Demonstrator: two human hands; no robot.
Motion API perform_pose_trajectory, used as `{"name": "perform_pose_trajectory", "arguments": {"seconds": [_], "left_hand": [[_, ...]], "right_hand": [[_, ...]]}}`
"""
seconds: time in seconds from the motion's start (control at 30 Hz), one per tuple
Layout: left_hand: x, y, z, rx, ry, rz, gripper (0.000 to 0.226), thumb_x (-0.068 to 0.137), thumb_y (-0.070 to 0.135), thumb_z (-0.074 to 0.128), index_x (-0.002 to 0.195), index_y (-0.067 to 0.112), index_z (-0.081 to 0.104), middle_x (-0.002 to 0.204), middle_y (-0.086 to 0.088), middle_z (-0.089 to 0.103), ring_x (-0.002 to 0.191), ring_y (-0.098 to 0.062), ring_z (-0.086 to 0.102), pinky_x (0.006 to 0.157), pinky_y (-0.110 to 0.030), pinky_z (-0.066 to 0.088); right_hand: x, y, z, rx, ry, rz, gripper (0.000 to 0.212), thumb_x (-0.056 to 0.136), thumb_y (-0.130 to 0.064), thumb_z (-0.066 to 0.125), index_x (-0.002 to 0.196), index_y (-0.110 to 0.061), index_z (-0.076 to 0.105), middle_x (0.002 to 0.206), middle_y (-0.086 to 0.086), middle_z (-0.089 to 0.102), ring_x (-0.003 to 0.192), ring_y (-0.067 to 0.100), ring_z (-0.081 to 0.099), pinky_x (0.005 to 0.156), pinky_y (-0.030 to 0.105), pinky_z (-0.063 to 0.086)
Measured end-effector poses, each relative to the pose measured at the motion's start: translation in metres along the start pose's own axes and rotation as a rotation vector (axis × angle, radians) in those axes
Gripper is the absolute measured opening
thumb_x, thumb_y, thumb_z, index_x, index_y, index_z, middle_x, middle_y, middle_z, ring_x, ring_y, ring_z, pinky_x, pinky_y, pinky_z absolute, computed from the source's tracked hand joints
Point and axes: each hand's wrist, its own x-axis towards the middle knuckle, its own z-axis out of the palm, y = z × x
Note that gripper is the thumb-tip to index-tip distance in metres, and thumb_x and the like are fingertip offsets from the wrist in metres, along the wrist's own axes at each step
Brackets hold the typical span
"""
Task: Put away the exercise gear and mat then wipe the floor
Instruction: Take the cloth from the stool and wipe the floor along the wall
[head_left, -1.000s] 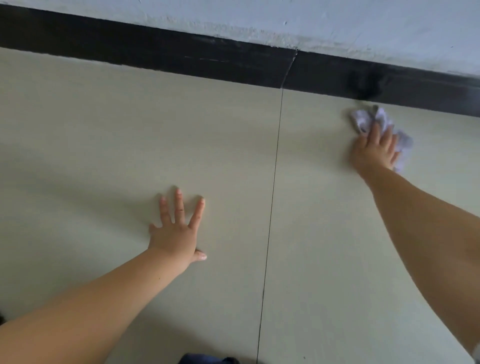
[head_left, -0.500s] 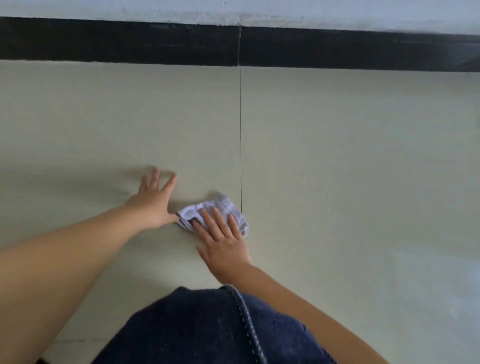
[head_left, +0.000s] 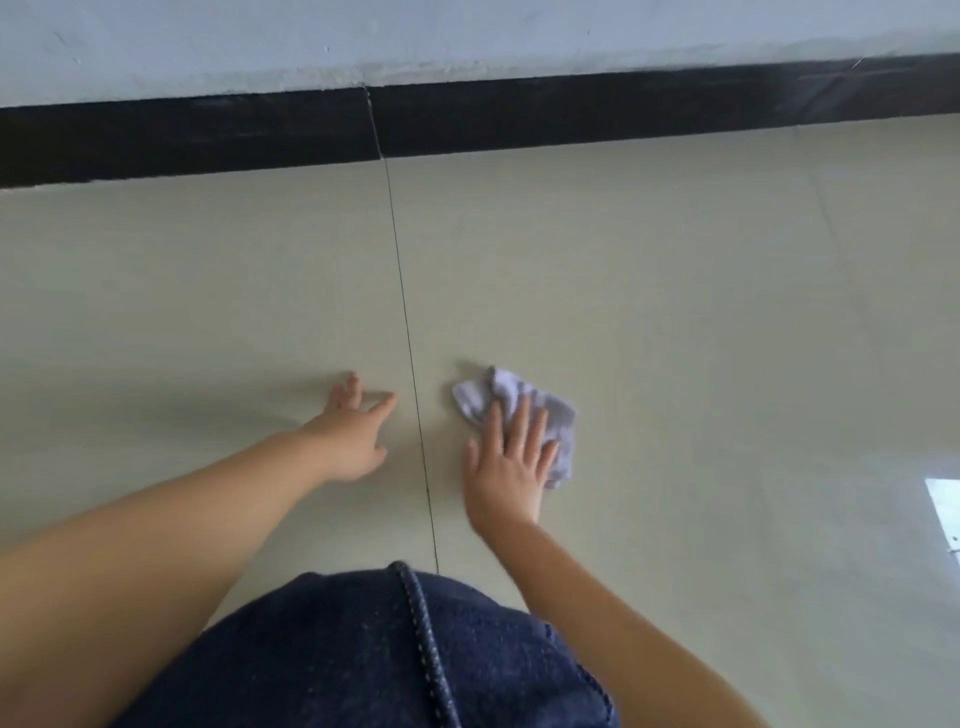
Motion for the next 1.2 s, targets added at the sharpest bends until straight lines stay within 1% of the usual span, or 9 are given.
{"name": "perform_pose_trajectory", "arguments": {"seconds": [0.17, 0.23, 0.37, 0.43, 0.5, 0.63, 0.83, 1.03, 1.2], "left_hand": [[-0.002, -0.017, -0.003, 0.007, 0.05, 0.026, 0.064, 0.098, 0.027, 0.043, 0.153, 0.024, 0.01, 0.158, -0.004, -0.019, 0.148, -0.02, -0.001, 0.118, -0.033, 0.018], [-0.005, -0.022, -0.007, 0.015, 0.052, 0.033, 0.064, 0.098, 0.026, 0.044, 0.153, 0.022, 0.011, 0.159, -0.001, -0.017, 0.148, -0.017, 0.005, 0.116, -0.029, 0.02], [-0.013, -0.016, -0.015, 0.061, 0.041, 0.013, 0.06, 0.099, 0.023, 0.038, 0.153, 0.025, 0.01, 0.159, 0.003, -0.016, 0.147, -0.016, 0.01, 0.111, -0.029, 0.029], [-0.018, -0.008, -0.025, 0.067, -0.047, 0.008, 0.06, 0.1, 0.023, 0.035, 0.153, 0.025, 0.008, 0.158, 0.001, -0.018, 0.144, -0.018, 0.021, 0.105, -0.031, 0.036], [-0.019, -0.002, -0.041, 0.059, -0.159, 0.0, 0.059, 0.101, 0.023, 0.033, 0.153, 0.021, 0.005, 0.158, -0.002, -0.016, 0.137, -0.02, 0.036, 0.102, -0.031, 0.038], [-0.021, 0.02, -0.091, 0.111, -0.242, 0.025, 0.056, 0.102, 0.027, 0.031, 0.153, 0.015, 0.011, 0.16, -0.008, 0.009, 0.146, -0.023, 0.015, 0.116, -0.032, 0.019], [0.05, 0.028, -0.164, 0.22, -0.023, 0.131, 0.043, 0.099, 0.025, 0.038, 0.138, 0.007, 0.04, 0.128, -0.012, 0.049, 0.114, -0.029, 0.05, 0.09, -0.031, 0.042], [0.099, 0.078, -0.154, 0.072, 0.037, 0.013, 0.102, 0.084, 0.054, 0.06, 0.149, 0.034, -0.016, 0.154, -0.013, -0.027, 0.141, -0.048, -0.011, 0.109, -0.065, 0.019], [0.111, 0.084, -0.12, 0.111, 0.081, -0.048, 0.117, 0.075, 0.059, 0.068, 0.145, 0.036, -0.024, 0.151, -0.014, -0.035, 0.137, -0.05, -0.023, 0.102, -0.072, 0.02]], "right_hand": [[-0.03, -0.043, 0.02, -0.264, -0.379, -0.658, 0.06, 0.097, -0.046, 0.011, 0.152, -0.026, -0.003, 0.153, 0.0, -0.027, 0.137, 0.023, -0.034, 0.115, 0.051, -0.015], [0.004, -0.013, 0.002, -0.299, -0.311, -0.728, 0.058, 0.097, -0.045, 0.009, 0.152, -0.029, -0.001, 0.156, -0.004, -0.021, 0.14, 0.021, -0.028, 0.115, 0.047, -0.017], [0.092, 0.063, -0.06, -0.221, -0.065, -0.247, 0.062, 0.094, -0.046, 0.016, 0.152, -0.028, 0.001, 0.16, 0.002, -0.007, 0.148, 0.026, -0.006, 0.117, 0.05, 0.008], [0.123, 0.091, -0.092, -0.241, -0.18, -0.124, 0.061, 0.1, -0.043, 0.023, 0.151, -0.027, -0.006, 0.159, 0.002, -0.015, 0.147, 0.026, -0.01, 0.117, 0.048, 0.005], [0.14, 0.096, -0.108, -0.29, -0.35, -0.114, 0.061, 0.101, -0.044, 0.017, 0.151, -0.024, -0.01, 0.157, 0.003, -0.023, 0.146, 0.028, -0.016, 0.119, 0.048, 0.0], [0.145, 0.065, -0.126, -0.366, -0.479, -0.073, 0.061, 0.102, -0.041, 0.019, 0.152, -0.015, -0.005, 0.155, 0.019, -0.019, 0.144, 0.038, -0.013, 0.117, 0.047, -0.001], [0.148, 0.052, -0.139, -0.489, -0.555, -0.021, 0.067, 0.101, -0.044, 0.025, 0.151, -0.016, -0.01, 0.155, 0.018, -0.022, 0.145, 0.037, -0.01, 0.118, 0.049, 0.005], [0.126, 0.065, -0.166, -0.628, -0.678, -0.155, 0.073, 0.1, -0.04, 0.036, 0.15, -0.022, -0.014, 0.156, 0.008, -0.026, 0.147, 0.027, -0.002, 0.111, 0.042, 0.027], [0.128, 0.054, -0.163, -0.621, -0.736, -0.065, 0.072, 0.1, -0.041, 0.037, 0.151, -0.025, -0.011, 0.155, 0.004, -0.028, 0.147, 0.029, -0.004, 0.114, 0.045, 0.019]]}}
